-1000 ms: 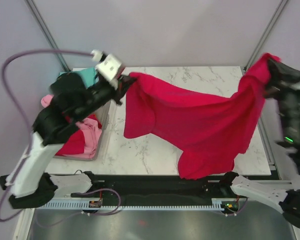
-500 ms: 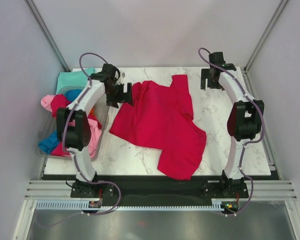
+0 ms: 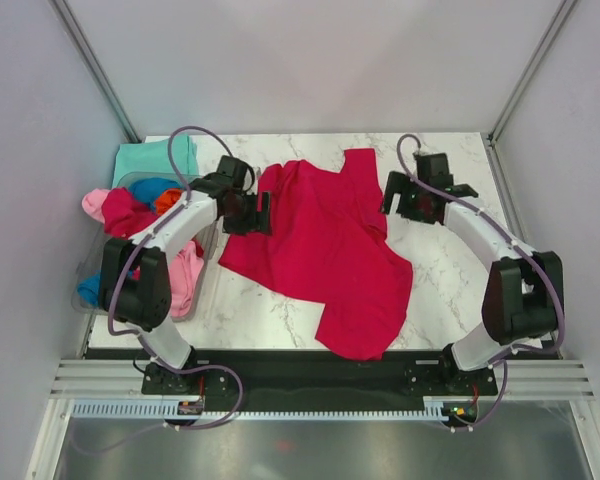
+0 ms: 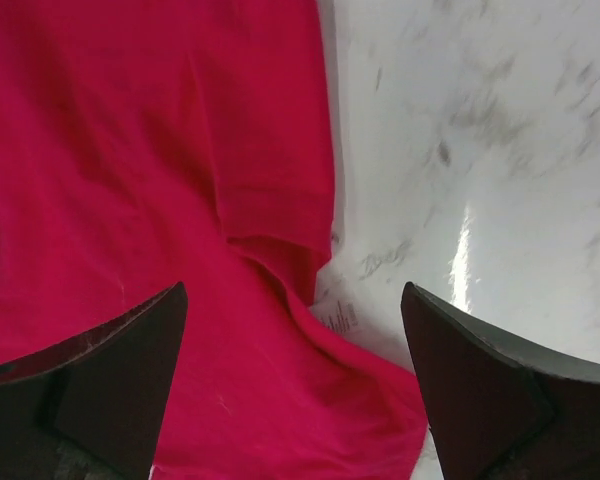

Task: Fold and stack the t-shirts
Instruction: Flatten the tshirt out

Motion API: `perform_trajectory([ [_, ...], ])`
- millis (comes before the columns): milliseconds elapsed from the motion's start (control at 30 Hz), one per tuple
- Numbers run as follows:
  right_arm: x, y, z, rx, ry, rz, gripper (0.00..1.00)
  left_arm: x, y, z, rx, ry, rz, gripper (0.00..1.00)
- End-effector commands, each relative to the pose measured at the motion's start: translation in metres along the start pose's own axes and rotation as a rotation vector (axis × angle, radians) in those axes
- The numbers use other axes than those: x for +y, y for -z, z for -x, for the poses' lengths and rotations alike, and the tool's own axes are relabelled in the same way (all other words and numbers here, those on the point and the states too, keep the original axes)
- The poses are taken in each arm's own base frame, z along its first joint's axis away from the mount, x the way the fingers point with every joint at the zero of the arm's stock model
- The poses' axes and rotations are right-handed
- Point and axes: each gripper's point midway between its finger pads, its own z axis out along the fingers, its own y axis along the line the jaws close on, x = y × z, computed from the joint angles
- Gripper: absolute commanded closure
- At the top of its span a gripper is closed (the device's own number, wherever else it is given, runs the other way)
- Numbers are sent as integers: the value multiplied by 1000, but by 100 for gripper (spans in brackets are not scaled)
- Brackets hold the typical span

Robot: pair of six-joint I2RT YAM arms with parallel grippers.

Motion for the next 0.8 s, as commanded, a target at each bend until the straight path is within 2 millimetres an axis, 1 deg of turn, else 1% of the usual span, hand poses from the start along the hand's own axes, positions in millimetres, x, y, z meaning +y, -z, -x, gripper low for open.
perform_trajectory([
  [0,2,-11,-49,96,-4,-30,4,3,-2,-10,-12,6,120,20],
  [33,-2,-11,-55,104,-9,-42,4,12,-6,-22,5,10,175,19],
  [67,-3,-10,-58,98,-13,-40,3,14,-9,-28,9,26,197,17],
  [100,-7,-13,-70,121,-14,-45,3,19,-12,-34,19,35,222,17],
  [133,-6,-14,-73,121,-15,-28,4,27,-16,-42,31,54,258,16],
  [233,-5,-18,-79,120,-14,-10,4,29,-22,-43,32,76,274,17],
  [300,-2,-22,-72,95,-11,2,4,31,-27,-40,14,91,280,17],
  [333,2,-25,-63,77,-6,10,4,35,-32,-43,20,97,299,18],
  [367,0,-32,-64,94,-1,-1,4,38,-35,-44,22,104,309,18],
  [400,6,-35,-52,77,12,9,5,39,-37,-42,9,110,316,18],
  [433,8,-39,-48,78,15,10,4,43,-40,-45,10,119,332,18],
  [467,6,-50,-51,98,17,3,5,42,-41,-44,-5,123,327,18],
  [500,13,-53,-37,75,23,14,5,42,-43,-40,-28,129,319,18],
  [533,14,-57,-32,72,26,10,5,43,-44,-43,-31,135,323,18],
  [567,12,-70,-34,88,24,-6,5,45,-47,-44,-30,139,329,17],
  [600,19,-74,-17,61,25,4,5,46,-49,-42,-37,142,332,17],
  [633,18,-81,-15,69,24,-3,6,47,-52,-42,-38,143,335,17],
  [667,15,-97,-23,104,25,-19,8,49,-54,-42,-34,146,338,18],
  [700,22,-103,-11,88,32,-12,9,51,-59,-45,-19,148,345,19],
  [733,22,-109,-15,108,38,-22,10,52,-62,-45,-15,148,346,20],
  [767,19,-122,-25,137,45,-35,15,54,-65,-46,-9,149,351,24],
])
